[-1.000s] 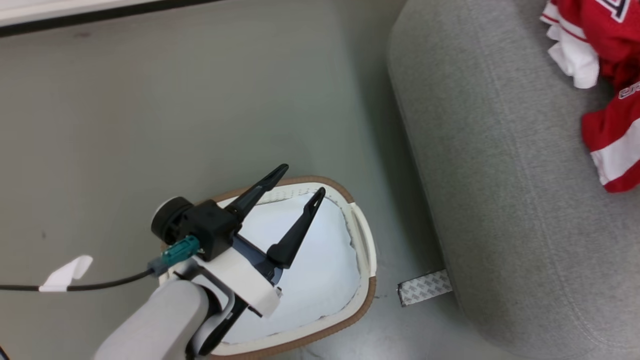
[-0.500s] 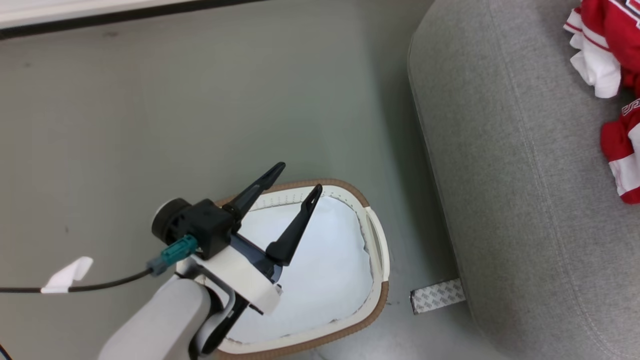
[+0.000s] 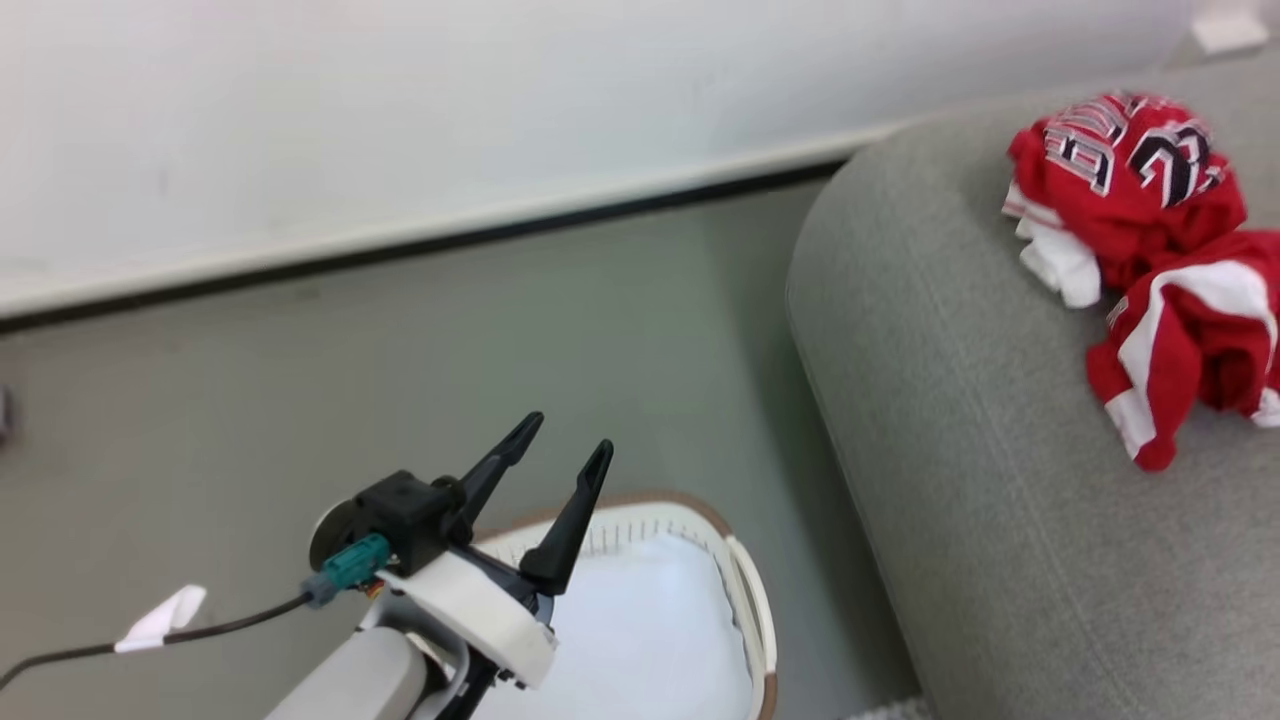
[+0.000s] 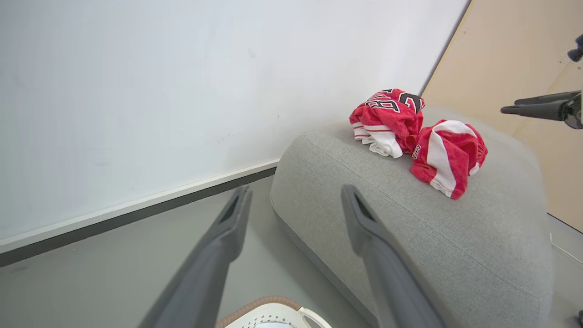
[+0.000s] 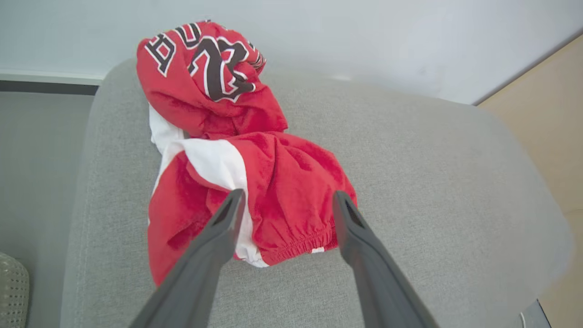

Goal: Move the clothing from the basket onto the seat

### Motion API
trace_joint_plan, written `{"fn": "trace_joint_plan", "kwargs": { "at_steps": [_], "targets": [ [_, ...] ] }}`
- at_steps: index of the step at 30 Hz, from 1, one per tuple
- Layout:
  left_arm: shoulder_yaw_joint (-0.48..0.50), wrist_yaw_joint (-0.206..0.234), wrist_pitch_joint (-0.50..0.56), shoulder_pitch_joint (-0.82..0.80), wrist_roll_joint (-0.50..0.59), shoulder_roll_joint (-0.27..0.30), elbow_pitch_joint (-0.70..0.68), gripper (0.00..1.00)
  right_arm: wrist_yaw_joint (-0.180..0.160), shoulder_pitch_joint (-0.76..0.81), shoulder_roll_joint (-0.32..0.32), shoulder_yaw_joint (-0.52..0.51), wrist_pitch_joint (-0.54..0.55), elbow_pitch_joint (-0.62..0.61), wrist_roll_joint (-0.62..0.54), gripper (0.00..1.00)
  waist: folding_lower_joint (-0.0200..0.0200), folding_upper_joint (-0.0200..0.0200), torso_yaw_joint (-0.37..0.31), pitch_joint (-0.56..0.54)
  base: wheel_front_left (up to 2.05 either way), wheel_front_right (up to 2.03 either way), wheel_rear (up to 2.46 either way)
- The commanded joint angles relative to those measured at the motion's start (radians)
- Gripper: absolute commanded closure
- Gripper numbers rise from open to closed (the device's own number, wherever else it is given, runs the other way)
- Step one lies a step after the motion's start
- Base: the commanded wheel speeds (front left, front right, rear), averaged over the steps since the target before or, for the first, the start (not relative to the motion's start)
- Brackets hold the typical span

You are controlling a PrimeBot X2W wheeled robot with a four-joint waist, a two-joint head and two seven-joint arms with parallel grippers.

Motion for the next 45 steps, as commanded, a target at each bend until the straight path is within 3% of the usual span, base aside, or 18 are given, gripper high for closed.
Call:
{"fn": "trace_joint_plan", "kwargs": {
  "at_steps": [1,9,14,19,27,32,38,45],
  "targets": [
    [0.008,0.003,-0.007,0.016,-0.008,0.002,0.002,0.0,-0.003,0.012,-0.011,0.004,-0.007,-0.012,0.014,0.0,0.0001,0.0,0.018,-0.098,0.0,0.0,0.0],
    [0.115,0.065,-0.015,0.079,-0.05,0.01,0.004,0.0,-0.003,0.096,-0.047,0.08,-0.103,-0.247,0.122,0.0,0.0001,0.0,0.094,-0.228,0.0,0.0,0.0],
    [0.194,0.091,-0.014,0.126,-0.056,0.019,-0.012,0.0,-0.003,0.187,0.015,0.004,-0.212,-0.333,0.143,0.0,0.0001,0.0,0.152,-0.255,0.0,0.0,0.0],
    [0.314,0.098,-0.014,0.204,-0.024,0.0,-0.047,0.0,-0.002,0.314,0.135,-0.065,-0.321,-0.42,0.091,0.0,0.0001,0.0,0.182,-0.266,0.0,0.0,0.0],
    [0.48,0.061,-0.015,0.347,0.055,-0.077,-0.07,0.0,-0.002,0.553,0.336,-0.127,-0.495,-0.502,-0.024,0.0,0.0001,0.0,0.202,-0.278,0.0,0.0,0.0],
    [0.555,0.01,-0.015,0.409,0.118,-0.137,-0.062,0.0,-0.002,0.659,0.445,-0.123,-0.566,-0.499,-0.029,0.0,0.0001,0.0,0.197,-0.276,0.0,0.0,0.0],
    [0.636,-0.056,-0.015,0.452,0.211,-0.216,-0.045,0.0,-0.002,0.708,0.497,-0.103,-0.589,-0.466,-0.099,0.0,0.0001,0.0,0.188,-0.265,0.0,0.0,0.0],
    [0.688,-0.1,-0.015,0.448,0.287,-0.257,-0.014,0.0,-0.002,0.695,0.539,-0.121,-0.589,-0.466,-0.172,0.0,0.0001,0.0,0.193,-0.259,0.0,0.0,0.0]
  ]
}}
